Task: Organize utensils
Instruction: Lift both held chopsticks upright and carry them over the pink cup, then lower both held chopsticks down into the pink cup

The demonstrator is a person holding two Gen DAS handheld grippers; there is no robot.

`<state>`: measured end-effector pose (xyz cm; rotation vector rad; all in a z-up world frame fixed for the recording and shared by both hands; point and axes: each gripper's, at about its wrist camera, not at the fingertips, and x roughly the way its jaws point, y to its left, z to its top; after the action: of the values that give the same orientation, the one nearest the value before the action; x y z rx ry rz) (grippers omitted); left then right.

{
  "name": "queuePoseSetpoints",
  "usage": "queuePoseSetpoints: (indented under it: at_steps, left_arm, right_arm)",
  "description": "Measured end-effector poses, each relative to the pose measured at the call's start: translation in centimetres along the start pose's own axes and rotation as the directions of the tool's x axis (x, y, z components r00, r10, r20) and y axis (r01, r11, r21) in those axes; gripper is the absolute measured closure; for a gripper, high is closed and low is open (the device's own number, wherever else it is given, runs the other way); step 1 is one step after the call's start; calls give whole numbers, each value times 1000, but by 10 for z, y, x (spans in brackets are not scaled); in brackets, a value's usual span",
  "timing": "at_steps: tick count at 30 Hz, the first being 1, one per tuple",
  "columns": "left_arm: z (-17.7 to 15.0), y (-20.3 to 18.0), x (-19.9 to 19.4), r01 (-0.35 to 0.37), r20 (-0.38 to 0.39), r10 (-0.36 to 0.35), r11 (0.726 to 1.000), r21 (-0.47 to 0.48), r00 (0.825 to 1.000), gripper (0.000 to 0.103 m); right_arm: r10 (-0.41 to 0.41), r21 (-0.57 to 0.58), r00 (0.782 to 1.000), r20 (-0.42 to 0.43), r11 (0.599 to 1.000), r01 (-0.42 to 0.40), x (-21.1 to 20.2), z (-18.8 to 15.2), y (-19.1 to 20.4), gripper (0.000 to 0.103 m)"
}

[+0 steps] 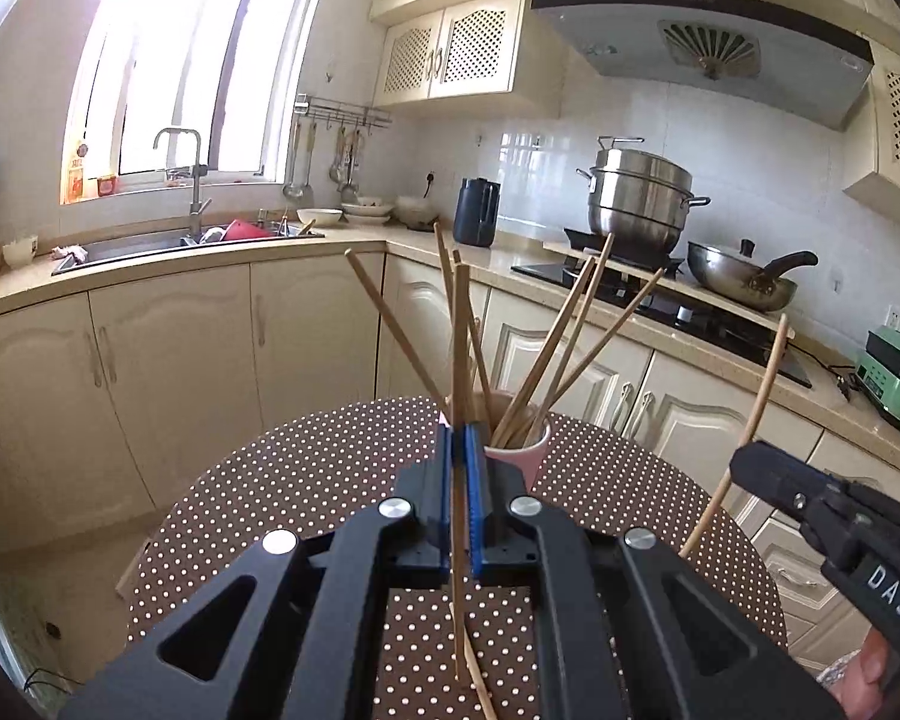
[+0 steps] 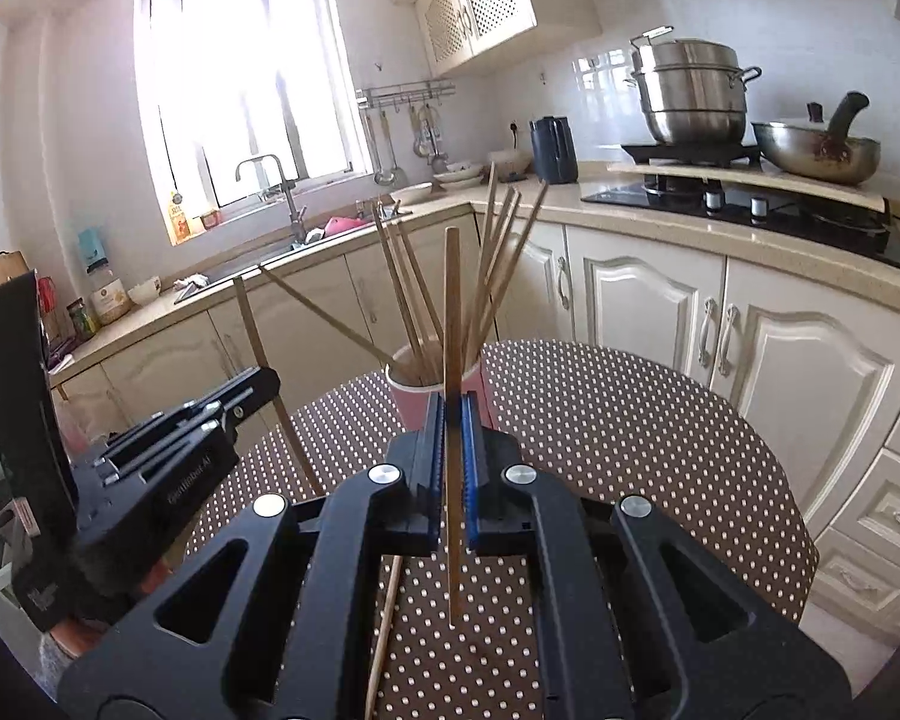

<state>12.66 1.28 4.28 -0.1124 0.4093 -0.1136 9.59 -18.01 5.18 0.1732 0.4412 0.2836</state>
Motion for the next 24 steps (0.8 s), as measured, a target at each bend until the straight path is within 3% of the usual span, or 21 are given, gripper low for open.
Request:
queuePoseSetpoints:
  at_steps: [7, 12, 24]
  left_arm:
    - [17, -6, 2, 4, 32, -5, 1000, 11, 999, 98]
    - [39, -10, -2, -8, 102, 4, 999, 37, 995, 98]
    - [95, -14, -4, -20, 265, 11, 999, 32, 964, 98]
  right_arm:
    - [0, -20, 999, 45, 1000, 1, 6, 27, 7, 97]
    - [-4, -30, 996, 91, 1000, 6, 9, 51, 6, 97]
    - [-1, -26, 976, 216, 1000, 7, 17, 110, 2, 97]
